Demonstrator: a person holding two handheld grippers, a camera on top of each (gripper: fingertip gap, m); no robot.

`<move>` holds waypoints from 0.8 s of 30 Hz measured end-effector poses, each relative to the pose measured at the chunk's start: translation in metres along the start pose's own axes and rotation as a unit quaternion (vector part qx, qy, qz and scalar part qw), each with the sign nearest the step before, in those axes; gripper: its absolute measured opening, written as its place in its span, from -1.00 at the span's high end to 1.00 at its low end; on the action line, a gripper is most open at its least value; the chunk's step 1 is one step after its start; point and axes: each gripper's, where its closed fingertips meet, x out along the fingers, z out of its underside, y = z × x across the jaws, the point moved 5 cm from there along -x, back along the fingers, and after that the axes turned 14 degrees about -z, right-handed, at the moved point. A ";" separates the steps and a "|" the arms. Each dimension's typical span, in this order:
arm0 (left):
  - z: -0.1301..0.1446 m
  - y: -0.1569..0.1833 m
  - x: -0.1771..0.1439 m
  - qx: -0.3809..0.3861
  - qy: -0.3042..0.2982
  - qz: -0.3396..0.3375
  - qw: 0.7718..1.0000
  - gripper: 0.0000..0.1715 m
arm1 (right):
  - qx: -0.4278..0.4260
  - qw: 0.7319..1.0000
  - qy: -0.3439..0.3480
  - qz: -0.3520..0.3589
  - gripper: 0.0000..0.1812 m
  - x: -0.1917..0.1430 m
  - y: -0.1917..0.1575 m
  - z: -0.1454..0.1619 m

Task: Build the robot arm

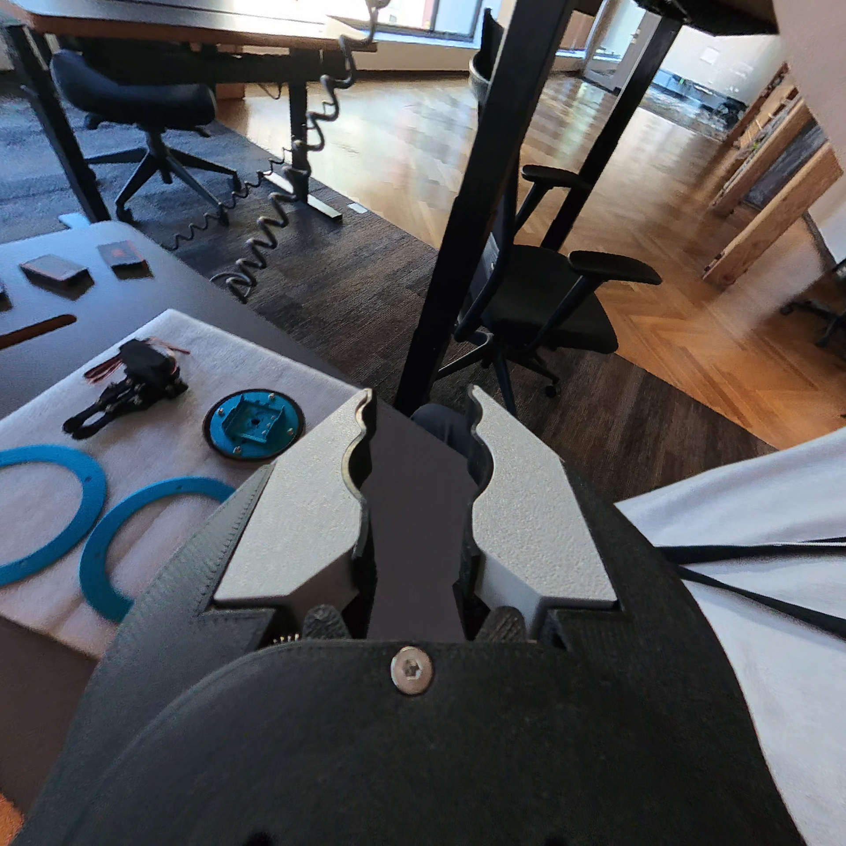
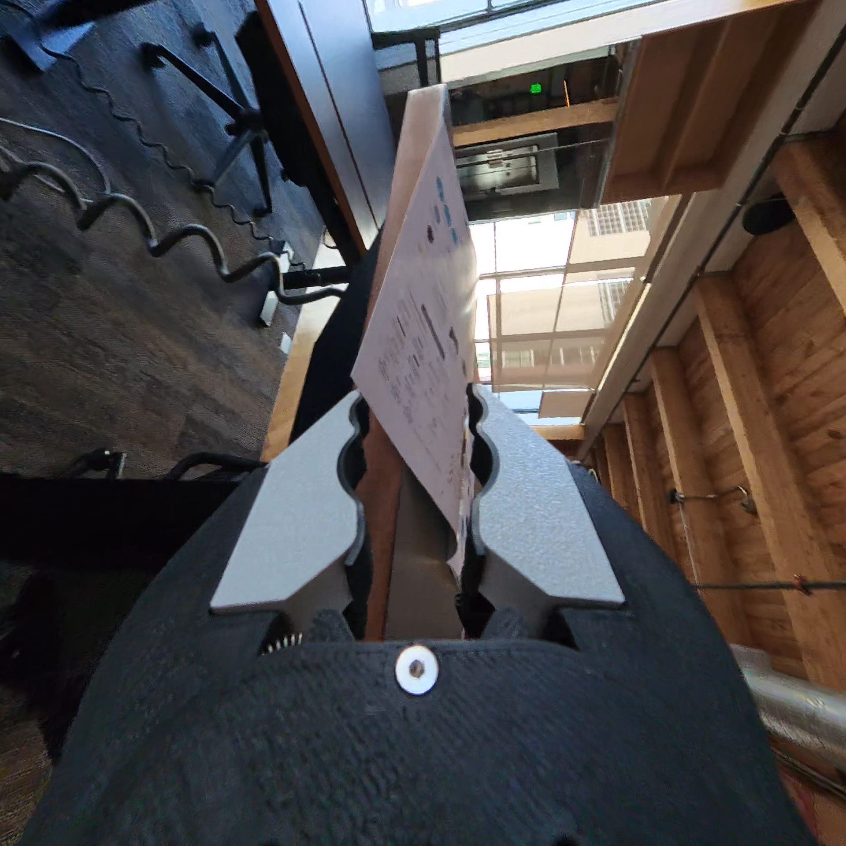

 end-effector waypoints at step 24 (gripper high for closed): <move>-0.124 0.047 0.171 0.045 -0.016 0.146 0.988 0.25 | 0.238 0.953 0.162 -0.099 1.00 -0.038 0.127 -0.014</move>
